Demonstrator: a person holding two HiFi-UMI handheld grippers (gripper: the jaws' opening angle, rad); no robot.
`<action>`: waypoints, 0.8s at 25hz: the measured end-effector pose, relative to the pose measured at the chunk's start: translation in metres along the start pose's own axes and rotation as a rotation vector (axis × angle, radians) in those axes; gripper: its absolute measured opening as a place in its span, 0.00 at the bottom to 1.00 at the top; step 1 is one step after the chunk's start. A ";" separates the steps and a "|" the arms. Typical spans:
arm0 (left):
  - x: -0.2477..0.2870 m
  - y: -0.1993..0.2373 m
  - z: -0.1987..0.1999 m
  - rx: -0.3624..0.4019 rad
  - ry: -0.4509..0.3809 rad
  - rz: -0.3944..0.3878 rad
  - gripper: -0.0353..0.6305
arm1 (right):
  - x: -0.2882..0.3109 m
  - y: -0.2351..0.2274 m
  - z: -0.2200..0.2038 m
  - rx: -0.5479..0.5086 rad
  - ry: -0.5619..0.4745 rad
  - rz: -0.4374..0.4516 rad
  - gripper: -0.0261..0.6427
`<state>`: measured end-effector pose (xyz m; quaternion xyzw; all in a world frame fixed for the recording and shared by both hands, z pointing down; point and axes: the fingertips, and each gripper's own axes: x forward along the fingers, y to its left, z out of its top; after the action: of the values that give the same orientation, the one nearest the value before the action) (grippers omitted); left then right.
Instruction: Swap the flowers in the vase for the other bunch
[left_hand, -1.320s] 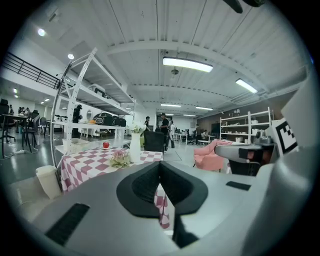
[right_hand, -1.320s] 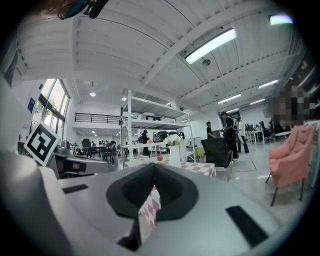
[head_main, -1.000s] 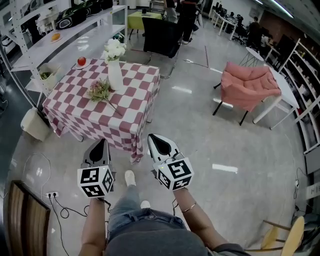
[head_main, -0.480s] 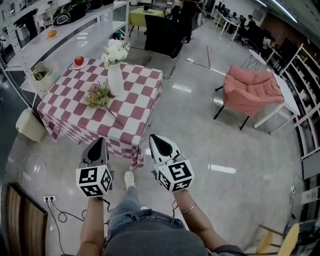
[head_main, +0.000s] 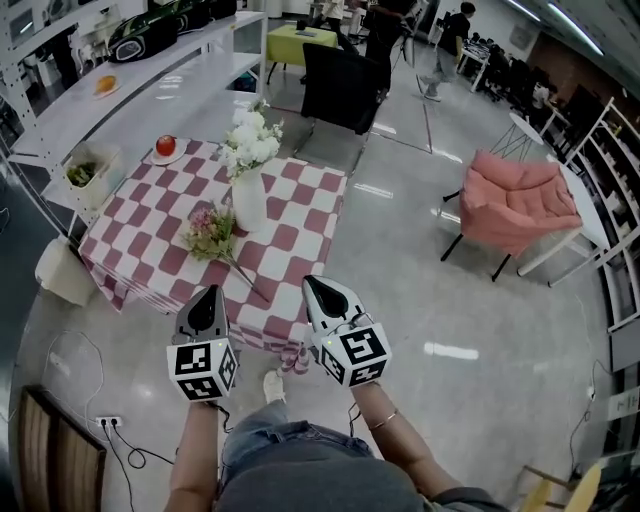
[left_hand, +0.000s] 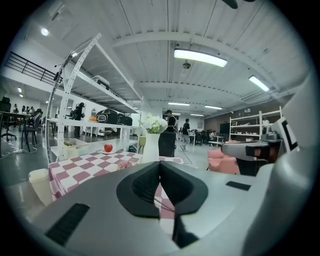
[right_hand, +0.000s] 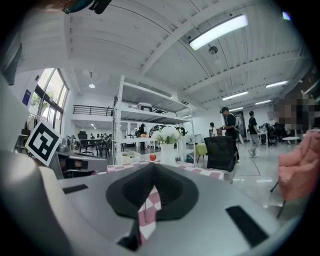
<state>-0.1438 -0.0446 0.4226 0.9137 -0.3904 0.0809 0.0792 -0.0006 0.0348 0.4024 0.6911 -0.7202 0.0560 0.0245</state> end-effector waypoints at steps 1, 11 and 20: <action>0.008 0.005 0.004 -0.001 -0.004 -0.004 0.08 | 0.012 -0.001 0.002 0.001 0.000 0.005 0.06; 0.074 0.038 0.024 0.002 -0.010 -0.079 0.08 | 0.100 -0.008 0.009 -0.010 0.017 0.024 0.06; 0.107 0.038 0.032 -0.015 -0.004 -0.114 0.08 | 0.130 -0.025 0.008 -0.009 0.045 0.012 0.06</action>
<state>-0.0960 -0.1519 0.4167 0.9340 -0.3383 0.0715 0.0899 0.0186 -0.0961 0.4107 0.6853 -0.7238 0.0686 0.0435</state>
